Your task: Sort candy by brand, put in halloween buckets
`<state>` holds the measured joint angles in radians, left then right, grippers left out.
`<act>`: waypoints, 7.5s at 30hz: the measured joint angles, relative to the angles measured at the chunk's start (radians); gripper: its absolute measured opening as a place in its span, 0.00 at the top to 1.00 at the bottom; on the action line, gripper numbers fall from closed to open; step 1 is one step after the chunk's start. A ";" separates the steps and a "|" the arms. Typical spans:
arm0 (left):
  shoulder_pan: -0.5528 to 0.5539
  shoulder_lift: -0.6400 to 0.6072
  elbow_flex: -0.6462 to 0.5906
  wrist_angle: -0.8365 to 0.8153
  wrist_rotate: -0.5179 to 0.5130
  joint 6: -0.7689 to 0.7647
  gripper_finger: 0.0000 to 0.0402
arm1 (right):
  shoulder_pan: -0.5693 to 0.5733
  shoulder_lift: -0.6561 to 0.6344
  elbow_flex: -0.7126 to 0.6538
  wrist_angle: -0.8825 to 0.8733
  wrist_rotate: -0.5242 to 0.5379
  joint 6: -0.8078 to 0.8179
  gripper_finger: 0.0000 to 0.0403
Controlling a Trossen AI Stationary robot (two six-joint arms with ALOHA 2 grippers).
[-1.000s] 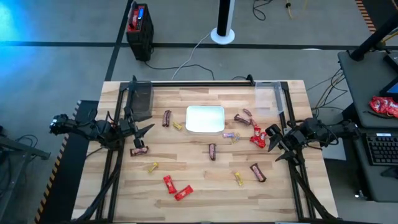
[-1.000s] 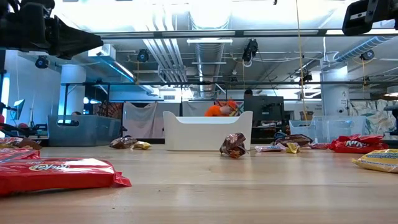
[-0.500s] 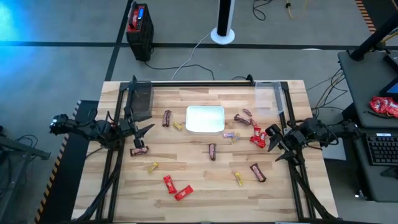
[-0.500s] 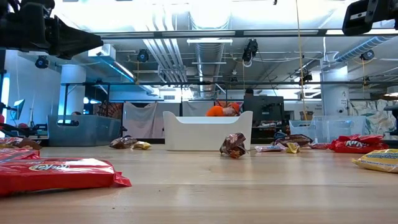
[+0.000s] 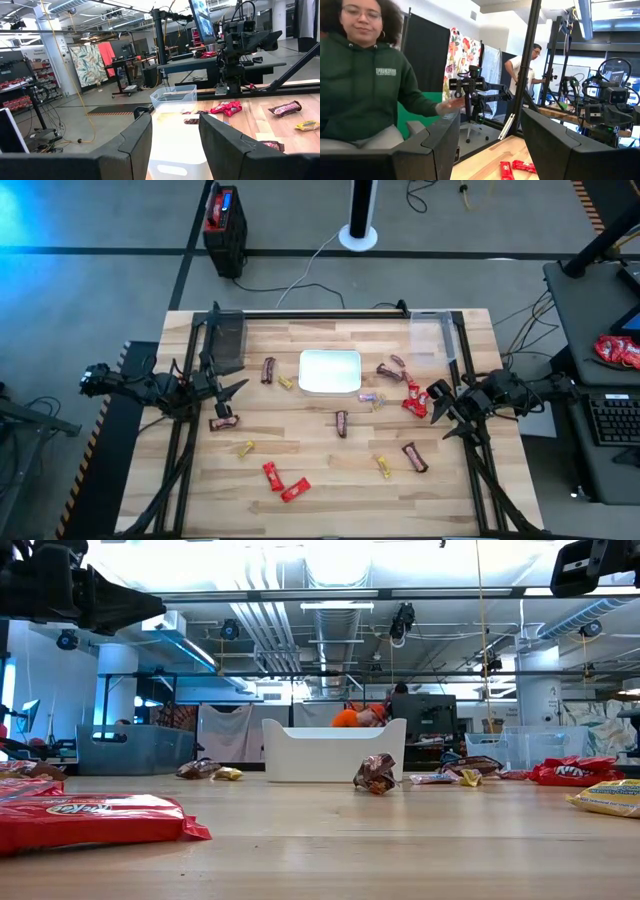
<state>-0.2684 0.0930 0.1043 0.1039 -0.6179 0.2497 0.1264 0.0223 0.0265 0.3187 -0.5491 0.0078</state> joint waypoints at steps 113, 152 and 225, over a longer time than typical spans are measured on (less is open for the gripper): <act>-0.031 0.871 0.423 0.139 0.269 -0.075 0.63 | -0.236 1.454 0.584 -0.402 0.650 0.054 0.50; -0.030 0.871 0.423 0.160 0.261 -0.056 0.63 | -0.273 1.124 0.829 -0.992 1.029 0.478 0.93; -0.029 0.872 0.422 0.184 0.262 -0.128 0.63 | -0.496 1.252 0.941 -1.213 0.545 0.187 0.64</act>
<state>-0.2974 0.9646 0.5266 0.2874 -0.3561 0.1215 -0.3692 1.2746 0.9673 -0.8945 -0.0038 0.1948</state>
